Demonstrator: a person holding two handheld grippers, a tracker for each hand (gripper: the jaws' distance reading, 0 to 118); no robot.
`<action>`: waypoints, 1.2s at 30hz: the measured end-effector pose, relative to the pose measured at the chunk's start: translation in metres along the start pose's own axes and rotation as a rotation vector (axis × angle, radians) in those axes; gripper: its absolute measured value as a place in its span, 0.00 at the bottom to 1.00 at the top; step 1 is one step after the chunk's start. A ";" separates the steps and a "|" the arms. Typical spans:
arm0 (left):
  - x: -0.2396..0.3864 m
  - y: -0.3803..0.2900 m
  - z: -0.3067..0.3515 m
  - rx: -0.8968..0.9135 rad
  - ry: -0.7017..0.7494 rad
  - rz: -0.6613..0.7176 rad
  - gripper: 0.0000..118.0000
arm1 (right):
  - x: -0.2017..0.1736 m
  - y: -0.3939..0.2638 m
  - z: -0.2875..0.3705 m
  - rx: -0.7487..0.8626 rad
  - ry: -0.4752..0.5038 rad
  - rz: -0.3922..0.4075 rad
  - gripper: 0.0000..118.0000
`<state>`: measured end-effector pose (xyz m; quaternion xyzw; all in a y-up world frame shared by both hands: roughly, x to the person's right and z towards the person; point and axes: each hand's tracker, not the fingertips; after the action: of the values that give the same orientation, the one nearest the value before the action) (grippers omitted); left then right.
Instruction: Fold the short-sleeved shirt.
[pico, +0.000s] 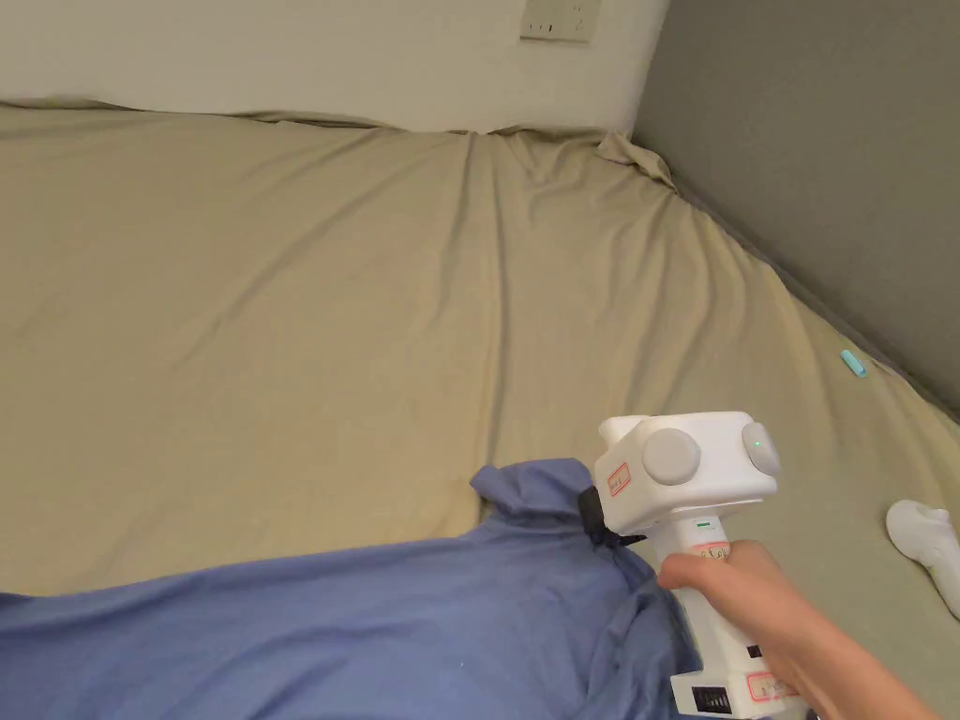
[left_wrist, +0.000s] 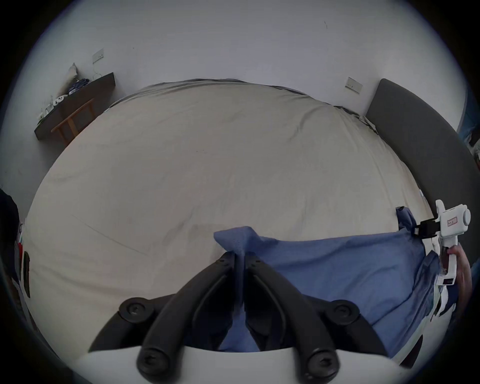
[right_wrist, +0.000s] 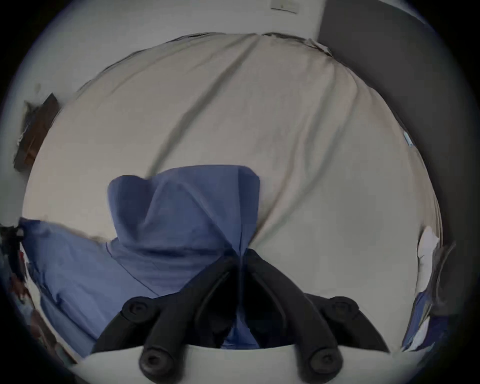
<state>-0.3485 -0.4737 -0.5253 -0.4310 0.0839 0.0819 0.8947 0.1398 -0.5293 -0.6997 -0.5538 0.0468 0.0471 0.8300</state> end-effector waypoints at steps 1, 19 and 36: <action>-0.002 0.001 0.000 0.003 -0.004 0.002 0.05 | -0.002 -0.001 0.003 0.013 -0.012 0.006 0.04; -0.023 -0.107 0.153 0.127 0.053 -0.019 0.05 | 0.013 -0.180 0.189 0.444 0.066 0.055 0.04; -0.032 -0.183 0.087 -0.146 0.153 -0.079 0.05 | 0.020 -0.268 0.122 0.210 0.040 0.001 0.04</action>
<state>-0.3324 -0.5199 -0.3260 -0.5029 0.1289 0.0194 0.8544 0.1979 -0.5183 -0.4104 -0.4647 0.0681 0.0314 0.8823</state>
